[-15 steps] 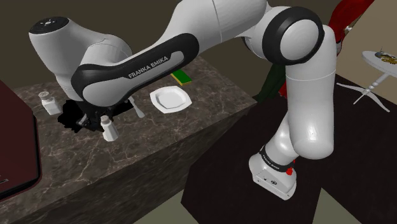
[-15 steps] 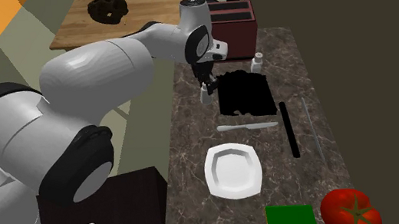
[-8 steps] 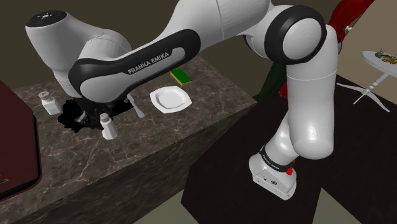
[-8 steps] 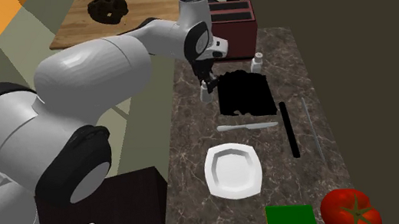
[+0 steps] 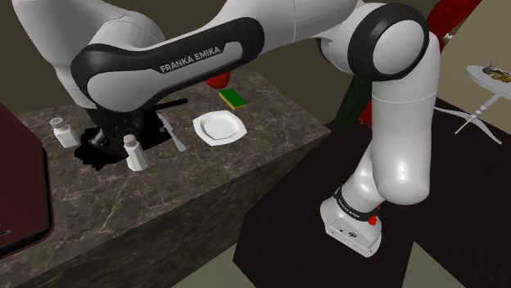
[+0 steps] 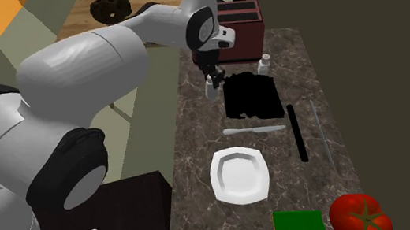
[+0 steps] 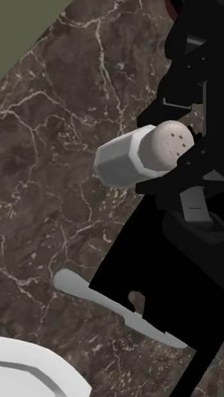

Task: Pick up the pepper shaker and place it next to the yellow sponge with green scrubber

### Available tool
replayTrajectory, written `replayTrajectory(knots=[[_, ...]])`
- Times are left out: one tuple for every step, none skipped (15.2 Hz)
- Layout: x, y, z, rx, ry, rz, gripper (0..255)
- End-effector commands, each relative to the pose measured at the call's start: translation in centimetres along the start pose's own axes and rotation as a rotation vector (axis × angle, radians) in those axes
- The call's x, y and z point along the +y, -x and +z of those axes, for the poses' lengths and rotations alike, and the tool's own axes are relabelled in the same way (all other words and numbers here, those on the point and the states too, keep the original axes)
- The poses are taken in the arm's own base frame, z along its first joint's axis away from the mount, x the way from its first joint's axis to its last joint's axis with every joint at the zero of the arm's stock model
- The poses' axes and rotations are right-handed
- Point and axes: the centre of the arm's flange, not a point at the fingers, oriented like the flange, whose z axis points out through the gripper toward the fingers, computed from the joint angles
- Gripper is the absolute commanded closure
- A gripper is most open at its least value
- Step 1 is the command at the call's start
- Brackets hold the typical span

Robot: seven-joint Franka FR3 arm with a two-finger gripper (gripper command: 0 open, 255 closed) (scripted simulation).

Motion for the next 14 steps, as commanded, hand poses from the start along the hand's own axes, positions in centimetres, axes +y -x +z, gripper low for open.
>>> replayTrajectory(knots=[[0.1,0.1,-1.0,0.0,0.0,0.0,255],[0.1,0.0,-1.6,0.0,0.0,0.0,255],[0.2,0.0,-2.1,0.0,0.0,0.0,255],[0.3,0.0,-2.6,0.0,0.0,0.0,255],[0.3,0.0,-3.1,0.0,0.0,0.0,255],[0.4,0.0,-3.7,0.0,0.0,0.0,255],[0.4,0.0,-4.2,0.0,0.0,0.0,255],[0.5,0.0,-4.7,0.0,0.0,0.0,255],[0.5,0.0,-5.3,0.0,0.0,0.0,255],[0.6,0.0,-5.8,0.0,0.0,0.0,255],[0.6,0.0,-6.3,0.0,0.0,0.0,255],[0.7,0.0,-6.8,0.0,0.0,0.0,255],[0.7,-0.1,-7.4,0.0,0.0,0.0,255],[0.8,-0.1,-7.9,0.0,0.0,0.0,255]])
